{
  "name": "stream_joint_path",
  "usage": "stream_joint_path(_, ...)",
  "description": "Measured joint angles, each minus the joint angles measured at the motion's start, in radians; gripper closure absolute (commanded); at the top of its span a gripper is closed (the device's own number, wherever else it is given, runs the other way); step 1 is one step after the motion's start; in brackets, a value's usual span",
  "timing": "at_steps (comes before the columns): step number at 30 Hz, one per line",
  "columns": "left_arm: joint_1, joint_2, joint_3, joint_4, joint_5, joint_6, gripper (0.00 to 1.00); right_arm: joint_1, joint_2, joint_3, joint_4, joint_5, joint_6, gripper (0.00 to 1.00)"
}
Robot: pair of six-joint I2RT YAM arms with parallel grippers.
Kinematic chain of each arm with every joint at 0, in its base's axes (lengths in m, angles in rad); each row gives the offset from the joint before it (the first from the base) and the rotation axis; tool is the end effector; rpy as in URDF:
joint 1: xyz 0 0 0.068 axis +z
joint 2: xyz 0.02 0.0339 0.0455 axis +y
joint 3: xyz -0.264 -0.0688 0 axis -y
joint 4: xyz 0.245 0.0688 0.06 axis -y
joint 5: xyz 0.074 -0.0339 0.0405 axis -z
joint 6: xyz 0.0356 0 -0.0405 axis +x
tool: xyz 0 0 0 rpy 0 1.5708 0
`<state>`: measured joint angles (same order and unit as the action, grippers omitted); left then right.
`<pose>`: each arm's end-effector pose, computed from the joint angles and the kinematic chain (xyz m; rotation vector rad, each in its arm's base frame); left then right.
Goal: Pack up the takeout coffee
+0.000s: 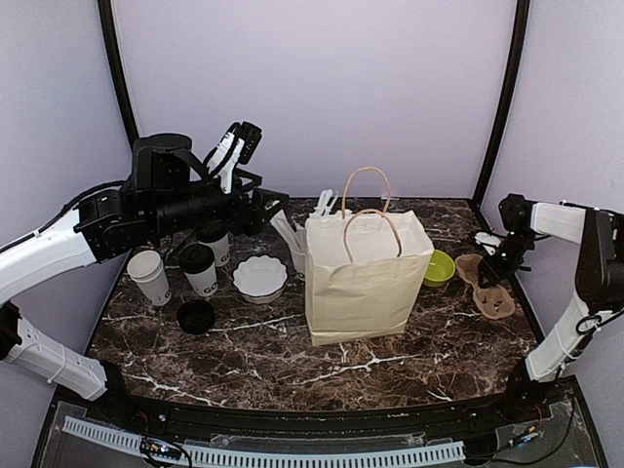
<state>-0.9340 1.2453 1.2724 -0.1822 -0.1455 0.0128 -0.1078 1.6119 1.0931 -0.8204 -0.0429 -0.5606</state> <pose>0.1747 -0.2275 0.4134 0.7018 1.6098 -0.5523 0.2969 -0.0306 0.2013 -0.6599 2.8325 -0.0520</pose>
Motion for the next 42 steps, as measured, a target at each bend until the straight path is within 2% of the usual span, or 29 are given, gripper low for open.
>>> stream_joint_path(14,0.0,0.016,0.004,-0.006,0.011,0.0,0.27,0.024,-0.002,0.008,0.014,0.027,0.198,0.52)
stream_joint_path(30,0.0,0.018,0.004,-0.009,0.01,-0.001,0.26,0.043,0.012,-0.012,0.012,0.05,0.248,0.54)
stream_joint_path(42,0.0,0.008,0.002,-0.009,0.01,-0.028,0.26,0.043,0.035,-0.018,0.018,0.075,0.266,0.71)
